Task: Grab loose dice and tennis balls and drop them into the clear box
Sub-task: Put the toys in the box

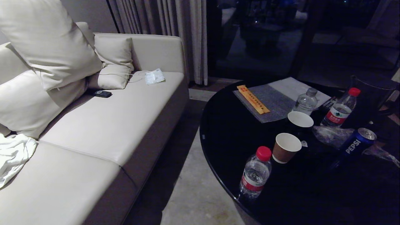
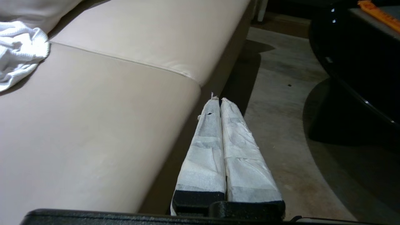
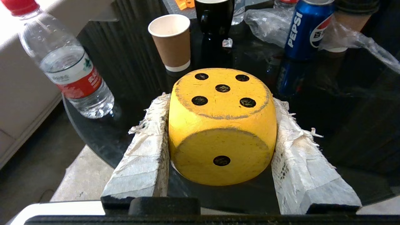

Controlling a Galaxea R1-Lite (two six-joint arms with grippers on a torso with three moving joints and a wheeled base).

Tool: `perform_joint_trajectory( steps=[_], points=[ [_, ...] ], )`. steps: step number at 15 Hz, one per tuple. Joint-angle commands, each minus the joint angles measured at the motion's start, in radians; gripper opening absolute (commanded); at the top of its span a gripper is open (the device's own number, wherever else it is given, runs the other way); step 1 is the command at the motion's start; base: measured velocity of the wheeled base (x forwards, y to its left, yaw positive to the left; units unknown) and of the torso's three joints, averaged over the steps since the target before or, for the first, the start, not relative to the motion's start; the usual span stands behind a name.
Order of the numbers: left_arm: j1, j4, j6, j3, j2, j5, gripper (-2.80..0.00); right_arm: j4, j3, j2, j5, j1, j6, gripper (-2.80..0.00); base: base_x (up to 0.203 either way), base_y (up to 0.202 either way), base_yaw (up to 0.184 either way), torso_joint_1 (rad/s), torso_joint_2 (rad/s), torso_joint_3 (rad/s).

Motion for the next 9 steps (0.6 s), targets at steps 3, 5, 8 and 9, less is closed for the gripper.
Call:
perform_joint_trajectory(
  steps=[3, 5, 8, 9],
  points=[
    [-0.001, 0.000, 0.001, 0.002, 0.002, -0.003, -2.80, 0.000, 0.000, 0.002, 0.000, 0.000, 0.001, -2.80, 0.006, 0.003, -0.123, 0.000, 0.00, 0.002],
    [-0.001, -0.001, 0.004, 0.002, 0.002, -0.003, -2.80, 0.000, 0.000, 0.003, 0.000, 0.000, 0.001, -2.80, 0.001, 0.011, -0.166, 0.002, 0.00, 0.005],
    [-0.001, 0.000, 0.001, 0.002, 0.002, -0.003, -2.80, 0.000, 0.000, 0.002, 0.000, 0.000, 0.001, -2.80, 0.000, 0.011, -0.165, 0.003, 0.00, 0.003],
    [-0.001, 0.000, 0.001, 0.002, 0.002, -0.002, -2.80, 0.000, 0.000, 0.002, 0.000, 0.000, 0.001, -2.80, 0.001, 0.010, -0.166, -0.002, 0.00, 0.002]
  ],
)
